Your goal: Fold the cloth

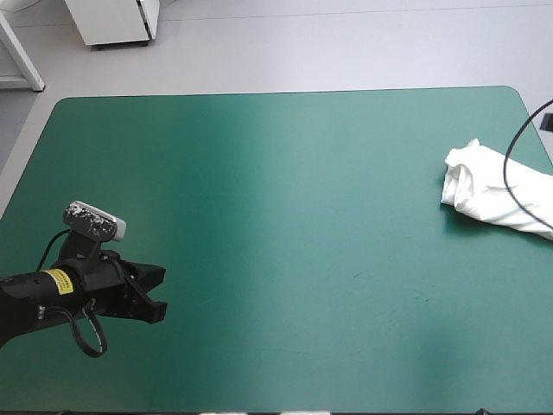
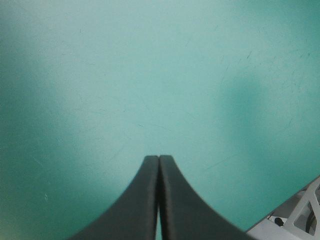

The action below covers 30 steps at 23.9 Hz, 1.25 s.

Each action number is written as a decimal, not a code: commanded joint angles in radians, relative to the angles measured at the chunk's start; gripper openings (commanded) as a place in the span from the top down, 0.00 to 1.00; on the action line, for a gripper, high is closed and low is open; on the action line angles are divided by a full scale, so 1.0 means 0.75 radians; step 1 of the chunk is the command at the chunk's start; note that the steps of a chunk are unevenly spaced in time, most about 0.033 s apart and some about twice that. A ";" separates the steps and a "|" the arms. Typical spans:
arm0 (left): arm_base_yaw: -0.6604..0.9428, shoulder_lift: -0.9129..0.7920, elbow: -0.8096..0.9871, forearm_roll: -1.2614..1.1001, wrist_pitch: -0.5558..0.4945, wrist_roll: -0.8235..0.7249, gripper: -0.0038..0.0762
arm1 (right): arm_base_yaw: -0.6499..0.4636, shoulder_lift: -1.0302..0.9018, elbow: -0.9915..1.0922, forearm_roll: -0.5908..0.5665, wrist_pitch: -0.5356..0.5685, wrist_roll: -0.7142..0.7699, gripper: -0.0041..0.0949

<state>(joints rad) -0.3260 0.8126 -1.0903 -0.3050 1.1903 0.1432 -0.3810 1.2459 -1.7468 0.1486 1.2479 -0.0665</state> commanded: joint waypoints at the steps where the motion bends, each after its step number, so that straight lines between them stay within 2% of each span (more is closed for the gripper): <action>1: -0.002 0.001 -0.028 -0.031 -0.062 0.017 0.96 | 0.144 -0.166 0.076 0.018 -0.041 -0.037 0.58; 5: -0.002 0.001 -0.028 -0.031 -0.062 0.058 0.96 | 0.369 -0.350 0.201 0.020 -0.041 -0.054 0.58; 6: -0.002 0.001 -0.028 -0.031 -0.062 0.059 0.96 | 0.385 -0.377 0.215 0.032 -0.041 -0.054 0.58; 11: -0.002 0.001 -0.028 -0.031 -0.062 0.059 0.96 | 0.399 -0.601 0.426 0.280 -0.041 -0.081 0.60; 17: -0.002 0.001 -0.028 -0.031 -0.062 0.059 0.96 | 0.399 -0.835 0.739 0.506 -0.041 -0.181 0.82; 19: -0.002 0.001 -0.028 -0.031 -0.059 0.059 0.96 | 0.399 -0.923 0.848 0.597 -0.041 -0.248 0.98; 25: -0.002 0.001 -0.028 -0.031 0.019 0.059 0.96 | 0.399 -1.040 0.956 0.649 -0.041 -0.258 0.97; 30: -0.002 -0.063 -0.028 -0.031 0.048 0.083 0.96 | 0.401 -1.063 1.002 0.624 -0.038 -0.377 0.97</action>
<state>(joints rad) -0.3260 0.8002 -1.0903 -0.3050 1.2562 0.1913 -0.0829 0.4381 -0.9936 0.5962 1.2483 -0.2992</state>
